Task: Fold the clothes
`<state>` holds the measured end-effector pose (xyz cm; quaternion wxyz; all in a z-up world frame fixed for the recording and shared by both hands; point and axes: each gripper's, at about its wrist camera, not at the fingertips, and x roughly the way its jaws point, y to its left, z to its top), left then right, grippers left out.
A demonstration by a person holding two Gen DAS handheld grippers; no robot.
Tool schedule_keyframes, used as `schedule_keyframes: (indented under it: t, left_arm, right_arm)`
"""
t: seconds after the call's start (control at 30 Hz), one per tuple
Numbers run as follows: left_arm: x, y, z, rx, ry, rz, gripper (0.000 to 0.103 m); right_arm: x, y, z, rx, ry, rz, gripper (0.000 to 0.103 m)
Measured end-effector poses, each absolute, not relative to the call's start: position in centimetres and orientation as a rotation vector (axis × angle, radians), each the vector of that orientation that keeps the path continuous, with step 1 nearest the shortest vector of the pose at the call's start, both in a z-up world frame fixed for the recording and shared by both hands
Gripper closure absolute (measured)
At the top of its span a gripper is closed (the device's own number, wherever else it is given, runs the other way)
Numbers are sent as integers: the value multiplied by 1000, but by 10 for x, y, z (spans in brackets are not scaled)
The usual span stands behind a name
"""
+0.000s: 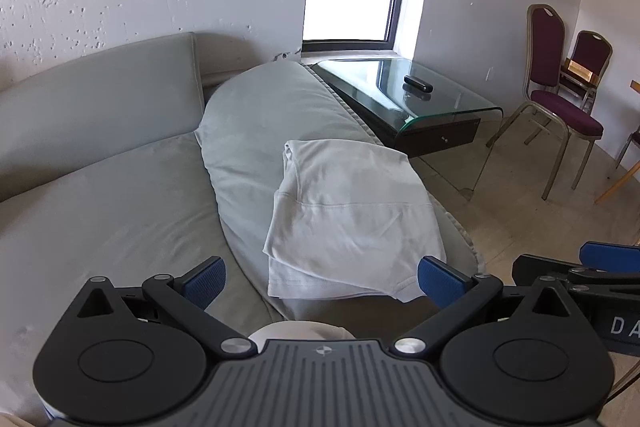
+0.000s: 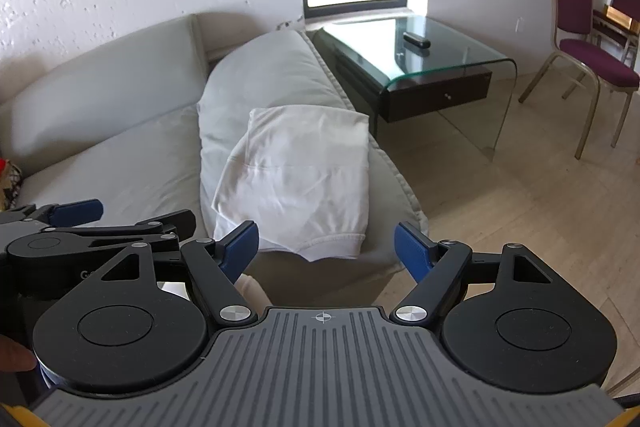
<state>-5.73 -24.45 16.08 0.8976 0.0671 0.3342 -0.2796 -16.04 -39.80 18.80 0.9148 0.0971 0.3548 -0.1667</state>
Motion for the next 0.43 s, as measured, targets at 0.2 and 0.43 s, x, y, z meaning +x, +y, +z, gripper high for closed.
schedule_keyframes:
  t: [0.2, 0.43]
  left_arm:
    - [-55, -245, 158, 135, 710, -579, 1]
    - [-53, -245, 157, 123, 718, -589, 1]
  right_arm:
    - [-158, -399, 187, 196, 736, -345, 23]
    - [-158, -398, 188, 194, 735, -345, 23]
